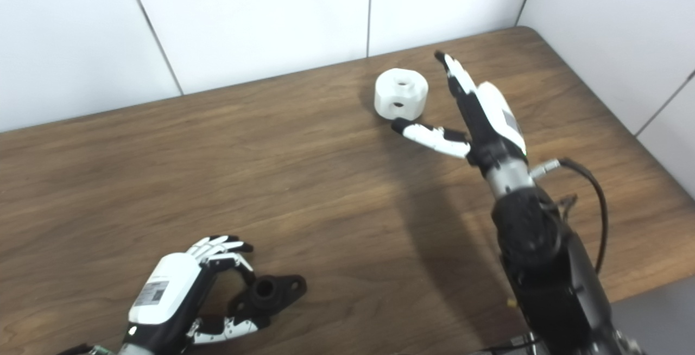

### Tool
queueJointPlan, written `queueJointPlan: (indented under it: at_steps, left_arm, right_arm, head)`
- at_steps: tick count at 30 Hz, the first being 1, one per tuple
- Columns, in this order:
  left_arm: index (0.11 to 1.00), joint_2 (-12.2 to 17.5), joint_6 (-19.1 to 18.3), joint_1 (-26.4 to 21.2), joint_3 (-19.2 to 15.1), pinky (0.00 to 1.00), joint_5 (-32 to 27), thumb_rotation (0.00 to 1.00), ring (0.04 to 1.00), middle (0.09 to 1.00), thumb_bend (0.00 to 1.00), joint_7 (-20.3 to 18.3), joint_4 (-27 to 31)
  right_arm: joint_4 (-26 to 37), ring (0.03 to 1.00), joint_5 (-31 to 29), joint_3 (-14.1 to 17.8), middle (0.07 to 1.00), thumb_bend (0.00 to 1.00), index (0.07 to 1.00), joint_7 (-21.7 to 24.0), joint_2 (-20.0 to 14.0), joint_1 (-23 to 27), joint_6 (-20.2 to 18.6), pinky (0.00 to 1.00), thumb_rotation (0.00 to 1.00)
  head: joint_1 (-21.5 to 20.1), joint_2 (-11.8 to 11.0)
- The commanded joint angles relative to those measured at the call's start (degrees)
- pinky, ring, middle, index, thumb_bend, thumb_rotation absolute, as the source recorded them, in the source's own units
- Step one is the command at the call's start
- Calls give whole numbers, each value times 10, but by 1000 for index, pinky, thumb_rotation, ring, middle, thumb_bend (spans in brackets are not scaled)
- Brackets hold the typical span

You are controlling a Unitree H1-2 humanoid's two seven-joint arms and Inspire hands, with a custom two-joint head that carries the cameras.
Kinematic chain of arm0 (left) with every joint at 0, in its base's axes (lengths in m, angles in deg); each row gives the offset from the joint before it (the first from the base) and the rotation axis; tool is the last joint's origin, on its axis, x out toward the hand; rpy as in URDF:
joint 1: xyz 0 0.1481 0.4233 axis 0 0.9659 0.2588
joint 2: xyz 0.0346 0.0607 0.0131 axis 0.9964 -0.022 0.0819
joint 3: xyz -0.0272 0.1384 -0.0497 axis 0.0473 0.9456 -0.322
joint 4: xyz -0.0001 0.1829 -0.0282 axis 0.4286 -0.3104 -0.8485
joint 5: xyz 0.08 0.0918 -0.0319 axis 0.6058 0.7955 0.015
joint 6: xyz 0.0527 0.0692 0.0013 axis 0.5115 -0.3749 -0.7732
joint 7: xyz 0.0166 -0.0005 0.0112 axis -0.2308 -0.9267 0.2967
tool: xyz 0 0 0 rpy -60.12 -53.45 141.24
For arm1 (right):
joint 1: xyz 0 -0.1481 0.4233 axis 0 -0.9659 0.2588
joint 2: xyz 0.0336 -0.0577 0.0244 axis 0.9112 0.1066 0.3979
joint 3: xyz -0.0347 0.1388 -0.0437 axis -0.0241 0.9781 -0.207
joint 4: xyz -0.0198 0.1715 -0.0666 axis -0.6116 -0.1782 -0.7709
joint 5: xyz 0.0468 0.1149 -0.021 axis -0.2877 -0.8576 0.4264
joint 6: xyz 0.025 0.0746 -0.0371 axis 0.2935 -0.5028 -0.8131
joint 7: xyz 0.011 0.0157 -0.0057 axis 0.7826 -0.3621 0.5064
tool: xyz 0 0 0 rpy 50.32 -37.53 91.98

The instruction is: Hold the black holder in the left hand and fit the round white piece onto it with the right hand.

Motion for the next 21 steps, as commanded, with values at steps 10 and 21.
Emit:
queueJointPlan:
  at_steps: [10, 21]
  left_arm:
    - [487, 25, -10, 28, -12, 880, -9, 46, 858, 794, 518, -31, -8]
    - [487, 27, -10, 30, -16, 879, -14, 45, 857, 793, 518, -37, -2]
  right_arm:
    - [-72, 1000, 113, 40, 1000, 750, 976, 116, -19, 112, -6, 933, 538]
    - [-165, 1000, 158, 15, 975, 778, 921, 152, -43, 172, -6, 953, 449]
  head:
    - [-23, -1]
    - [-30, -3]
